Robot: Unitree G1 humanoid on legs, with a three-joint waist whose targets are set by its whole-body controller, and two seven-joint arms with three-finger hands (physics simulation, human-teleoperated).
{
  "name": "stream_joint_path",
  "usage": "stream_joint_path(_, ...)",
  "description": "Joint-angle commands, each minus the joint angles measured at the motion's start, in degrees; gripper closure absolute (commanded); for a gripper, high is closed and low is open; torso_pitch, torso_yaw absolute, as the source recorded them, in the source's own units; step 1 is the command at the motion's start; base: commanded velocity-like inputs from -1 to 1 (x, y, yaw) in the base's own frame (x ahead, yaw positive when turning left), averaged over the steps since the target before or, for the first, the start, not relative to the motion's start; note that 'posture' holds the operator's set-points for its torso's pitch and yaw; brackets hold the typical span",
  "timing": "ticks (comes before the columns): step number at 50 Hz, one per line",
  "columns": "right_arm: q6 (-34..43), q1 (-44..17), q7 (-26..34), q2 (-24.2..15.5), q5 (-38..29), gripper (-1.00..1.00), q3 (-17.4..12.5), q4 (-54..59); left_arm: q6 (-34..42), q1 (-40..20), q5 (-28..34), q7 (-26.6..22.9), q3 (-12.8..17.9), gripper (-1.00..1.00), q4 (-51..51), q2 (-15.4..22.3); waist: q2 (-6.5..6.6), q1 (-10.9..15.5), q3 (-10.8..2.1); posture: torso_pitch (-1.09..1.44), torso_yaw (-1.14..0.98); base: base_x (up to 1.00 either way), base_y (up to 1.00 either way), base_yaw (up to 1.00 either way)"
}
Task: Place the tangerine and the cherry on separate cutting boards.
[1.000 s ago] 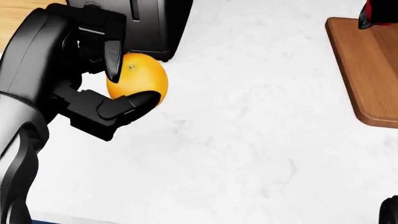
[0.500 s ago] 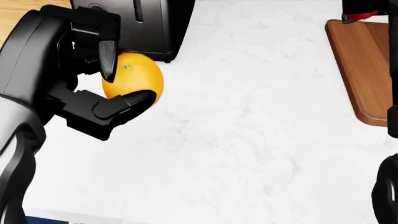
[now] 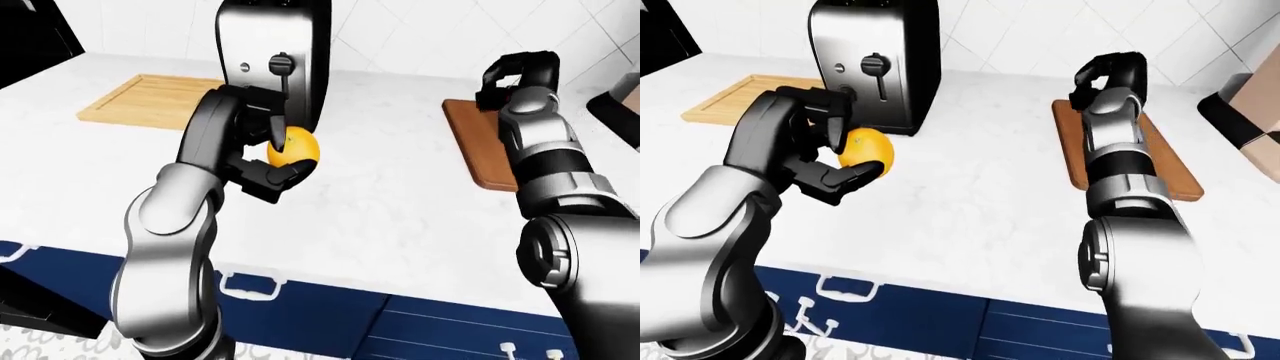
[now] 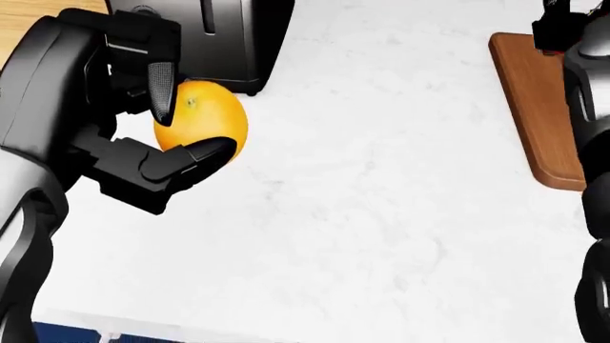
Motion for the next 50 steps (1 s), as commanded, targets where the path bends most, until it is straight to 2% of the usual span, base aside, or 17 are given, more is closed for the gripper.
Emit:
stream_joint_path(1, -1.97, -1.71, -1.88, -1.03, -0.17, 1.00, -0.32, -1.64, -2.02, -1.70, 0.08, 0.40, 0.53, 1.00, -1.19, 0.26, -0.18, -0.01, -1.70, 0.00, 0.00, 0.00, 0.00, 0.00)
stream_joint_path(11, 1.34, 1.13, -5.69, -2.09, 0.55, 1.00, -0.84, -1.47, -2.49, -1.40, -0.30, 0.73, 0.72, 1.00, -1.02, 0.37, -0.38, 0.22, -1.90, 0.00, 0.00, 0.00, 0.00, 0.00)
stream_joint_path(31, 1.44, 3.30, -4.52, -2.99, 0.57, 1.00, -0.54, -1.83, -1.69, -1.92, -0.38, 0.60, 0.75, 1.00, -1.62, 0.78, -0.36, 0.03, -2.10, 0.00, 0.00, 0.00, 0.00, 0.00)
stream_joint_path(32, 1.27, 3.42, -4.59, -2.98, 0.50, 0.96, -0.57, -1.70, -1.68, -1.92, -0.40, 0.62, 0.77, 1.00, -1.64, 0.77, -0.39, 0.04, -2.11, 0.00, 0.00, 0.00, 0.00, 0.00)
stream_joint_path(33, 1.26, 3.59, -4.59, -2.96, 0.41, 0.81, -0.55, -1.71, -1.82, -1.73, -0.42, 0.66, 0.68, 1.00, -1.74, 0.71, -0.41, 0.06, -2.10, 0.00, 0.00, 0.00, 0.00, 0.00)
stream_joint_path(34, 1.30, 3.65, -4.62, -2.95, 0.36, 0.78, -0.57, -1.76, -1.85, -1.70, -0.42, 0.67, 0.65, 1.00, -1.74, 0.72, -0.42, 0.06, -2.08, 0.00, 0.00, 0.00, 0.00, 0.00)
stream_joint_path(35, 1.41, 3.83, -4.58, -2.92, 0.37, 0.48, -0.62, -1.85, -1.64, -1.99, -0.44, 0.63, 0.76, 1.00, -1.70, 0.77, -0.43, 0.06, -2.06, 0.00, 0.00, 0.00, 0.00, 0.00)
stream_joint_path(37, 1.28, 4.04, -4.67, -2.90, 0.34, 0.38, -0.68, -1.68, -1.32, -2.34, -0.47, 0.59, 0.85, 1.00, -1.69, 0.92, -0.43, 0.08, -2.07, 0.00, 0.00, 0.00, 0.00, 0.00)
stream_joint_path(40, 0.97, 4.29, -4.73, -2.85, 0.21, 0.33, -0.64, -1.29, -1.24, -2.29, -0.54, 0.63, 0.85, 1.00, -1.83, 0.94, -0.45, 0.08, -2.08, 0.00, 0.00, 0.00, 0.00, 0.00)
stream_joint_path(41, 1.10, 4.35, -4.71, -2.87, 0.17, 0.18, -0.64, -1.35, -1.14, -2.41, -0.56, 0.62, 0.88, 1.00, -1.81, 0.99, -0.46, 0.08, -2.09, 0.00, 0.00, 0.00, 0.00, 0.00)
stream_joint_path(42, 1.02, 4.45, -4.71, -2.89, 0.12, 0.13, -0.63, -1.26, -1.15, -2.49, -0.62, 0.61, 0.98, 1.00, -1.75, 1.01, -0.46, 0.09, -2.10, 0.00, 0.00, 0.00, 0.00, 0.00)
stream_joint_path(45, 1.04, 4.75, -4.75, -2.73, 0.11, 0.10, -0.68, -1.15, -1.06, -2.47, -0.79, 0.62, 1.08, 1.00, -1.85, 1.05, -0.47, 0.12, -2.09, 0.00, 0.00, 0.00, 0.00, 0.00)
stream_joint_path(50, 1.15, 4.97, -4.58, -2.64, 0.17, 0.21, -0.72, -1.08, -0.97, -2.56, -0.99, 0.71, 1.21, 1.00, -1.85, 1.19, -0.48, 0.13, -2.06, 0.00, 0.00, 0.00, 0.00, 0.00)
